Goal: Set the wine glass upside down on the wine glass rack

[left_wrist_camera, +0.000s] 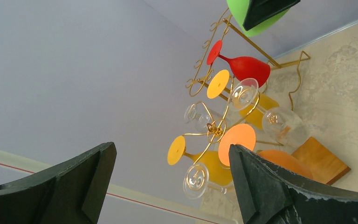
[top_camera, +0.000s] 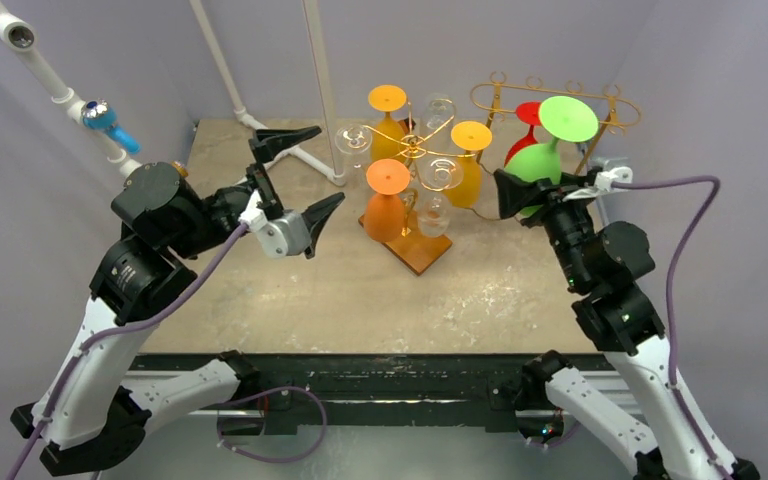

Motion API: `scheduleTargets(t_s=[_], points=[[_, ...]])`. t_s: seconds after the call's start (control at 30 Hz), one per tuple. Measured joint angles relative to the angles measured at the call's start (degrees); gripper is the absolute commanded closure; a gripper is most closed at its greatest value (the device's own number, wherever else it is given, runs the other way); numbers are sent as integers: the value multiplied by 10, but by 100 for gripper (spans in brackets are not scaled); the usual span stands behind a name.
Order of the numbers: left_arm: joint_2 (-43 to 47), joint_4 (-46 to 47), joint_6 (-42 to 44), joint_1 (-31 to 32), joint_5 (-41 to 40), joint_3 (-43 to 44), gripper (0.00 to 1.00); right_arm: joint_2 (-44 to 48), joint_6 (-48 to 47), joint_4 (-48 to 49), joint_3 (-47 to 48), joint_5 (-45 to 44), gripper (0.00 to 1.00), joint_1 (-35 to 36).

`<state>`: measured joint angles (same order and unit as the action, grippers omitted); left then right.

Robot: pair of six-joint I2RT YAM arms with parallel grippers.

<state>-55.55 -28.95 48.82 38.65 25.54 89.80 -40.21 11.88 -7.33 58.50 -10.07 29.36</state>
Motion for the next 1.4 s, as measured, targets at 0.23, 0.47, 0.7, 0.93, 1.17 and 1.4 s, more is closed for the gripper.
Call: scheduleTargets(t_s=[0.23, 0.47, 0.7, 0.93, 1.17, 1.4], points=[[-17, 11, -97, 0, -38, 4, 0, 9, 9, 57, -96, -56, 44, -99], [-58, 10, -144, 0, -69, -9, 0, -21, 33, 100, -204, -32, 45, -200], [-54, 10, -148, 0, -71, -16, 0, -43, 55, 168, -237, 21, 42, -296], [-52, 5, -148, 0, -64, -16, 0, -102, 57, 237, -248, 56, 41, -337], [-54, 3, -148, 0, -64, -16, 0, -165, 57, 267, -243, 78, 42, -352], [-54, 1, -148, 0, -64, -16, 0, -196, 56, 280, -228, 83, 42, -355]])
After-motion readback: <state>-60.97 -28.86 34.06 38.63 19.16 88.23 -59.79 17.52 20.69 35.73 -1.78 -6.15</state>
